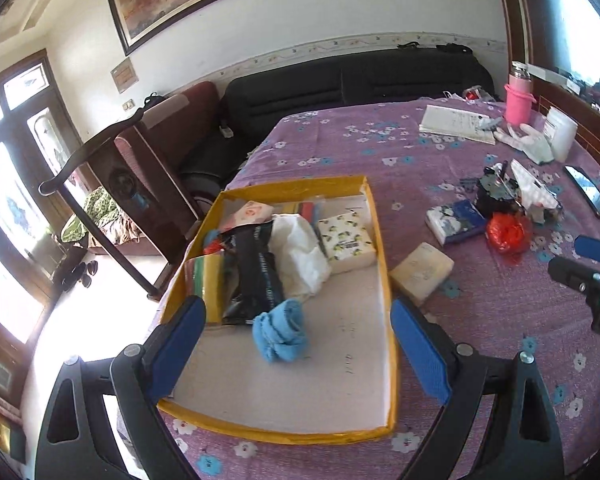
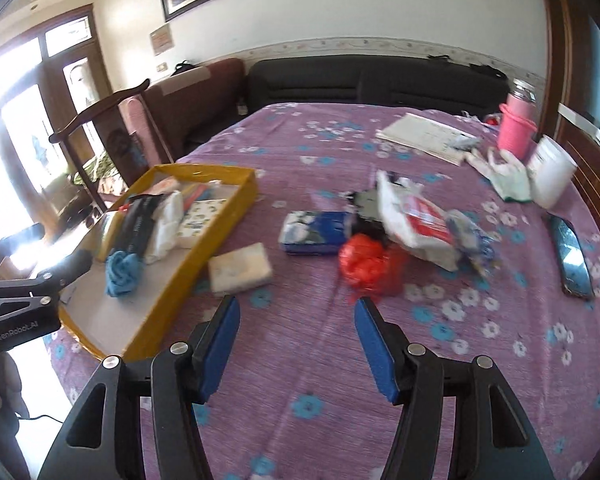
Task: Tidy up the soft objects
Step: 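Withdraw both open tools from the tray back over the pile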
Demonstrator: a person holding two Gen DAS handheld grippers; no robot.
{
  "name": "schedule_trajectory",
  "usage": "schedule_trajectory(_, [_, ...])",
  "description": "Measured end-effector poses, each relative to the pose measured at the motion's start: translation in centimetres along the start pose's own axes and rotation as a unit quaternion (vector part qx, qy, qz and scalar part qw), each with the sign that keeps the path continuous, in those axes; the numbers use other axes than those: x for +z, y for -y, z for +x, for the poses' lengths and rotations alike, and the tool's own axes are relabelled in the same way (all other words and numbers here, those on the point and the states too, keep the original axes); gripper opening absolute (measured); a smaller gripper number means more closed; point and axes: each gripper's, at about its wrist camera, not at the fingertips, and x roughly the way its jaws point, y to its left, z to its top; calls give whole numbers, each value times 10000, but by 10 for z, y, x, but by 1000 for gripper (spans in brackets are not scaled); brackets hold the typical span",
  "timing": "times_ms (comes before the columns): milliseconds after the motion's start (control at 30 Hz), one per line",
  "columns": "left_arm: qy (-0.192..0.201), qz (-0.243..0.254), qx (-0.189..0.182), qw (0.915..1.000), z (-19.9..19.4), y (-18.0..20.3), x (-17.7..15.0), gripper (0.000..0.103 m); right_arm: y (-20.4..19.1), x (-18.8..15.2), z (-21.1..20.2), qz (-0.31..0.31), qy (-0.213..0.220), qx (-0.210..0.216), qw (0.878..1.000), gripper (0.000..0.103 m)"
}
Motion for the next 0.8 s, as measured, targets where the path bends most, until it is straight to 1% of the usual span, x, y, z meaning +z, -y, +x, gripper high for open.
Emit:
schedule_trajectory(167, [-85, 176, -46, 9998, 3, 21, 3, 93, 39, -3, -4, 336, 84, -193, 9992, 66])
schedule_trajectory(267, [-212, 240, -178, 9993, 12, 32, 4, 93, 65, -4, 0, 596, 120, -345, 9976, 67])
schedule_trajectory(400, [-508, 202, -521, 9971, 31, 44, 5, 93, 98, -7, 9, 911, 208, -632, 9936, 67])
schedule_trajectory(533, [-845, 65, -953, 9918, 54, 57, 8, 93, 130, -8, 22, 1236, 350, -894, 9877, 67])
schedule_trajectory(667, [-997, 87, -1251, 9871, 74, 76, 17, 93, 155, -15, 29, 1642, 422, -833, 9820, 67])
schedule_trajectory(733, [-1032, 229, -1293, 9860, 89, 89, 23, 93, 163, -18, 34, 1760, 320, -773, 9808, 67])
schedule_trajectory(800, [-1129, 400, -1271, 9846, 105, 102, 28, 93, 169, -19, 34, 1868, 308, -670, 9796, 67])
